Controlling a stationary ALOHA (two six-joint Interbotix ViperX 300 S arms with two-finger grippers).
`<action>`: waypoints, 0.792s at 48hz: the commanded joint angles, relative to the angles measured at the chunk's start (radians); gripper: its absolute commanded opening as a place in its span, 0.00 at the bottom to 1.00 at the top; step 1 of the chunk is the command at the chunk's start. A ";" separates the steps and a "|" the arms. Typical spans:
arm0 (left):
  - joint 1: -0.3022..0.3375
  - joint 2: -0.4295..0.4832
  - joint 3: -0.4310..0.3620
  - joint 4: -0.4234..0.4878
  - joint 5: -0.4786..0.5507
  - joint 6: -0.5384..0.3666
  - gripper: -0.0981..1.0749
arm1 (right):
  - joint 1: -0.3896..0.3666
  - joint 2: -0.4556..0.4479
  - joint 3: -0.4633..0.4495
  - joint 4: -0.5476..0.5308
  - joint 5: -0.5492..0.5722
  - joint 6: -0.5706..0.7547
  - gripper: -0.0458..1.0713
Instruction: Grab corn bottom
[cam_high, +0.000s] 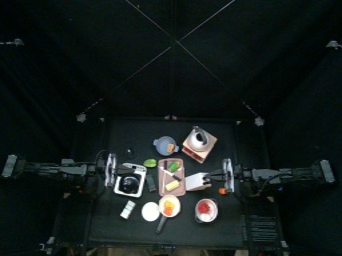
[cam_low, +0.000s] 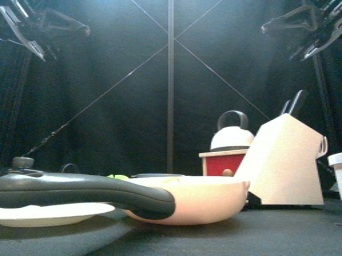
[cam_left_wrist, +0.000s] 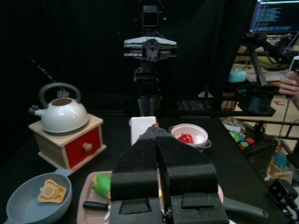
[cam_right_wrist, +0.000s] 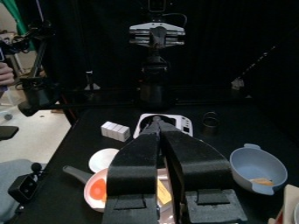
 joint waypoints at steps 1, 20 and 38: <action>-0.011 0.015 -0.021 0.002 -0.014 0.003 0.01 | -0.006 0.021 -0.005 -0.003 -0.011 0.002 0.06; -0.100 0.086 -0.051 -0.003 -0.006 0.000 0.23 | -0.008 0.121 0.009 -0.066 -0.044 0.015 0.06; -0.232 0.353 -0.144 -0.014 0.029 0.000 0.52 | 0.034 0.146 -0.003 -0.048 -0.049 0.014 0.06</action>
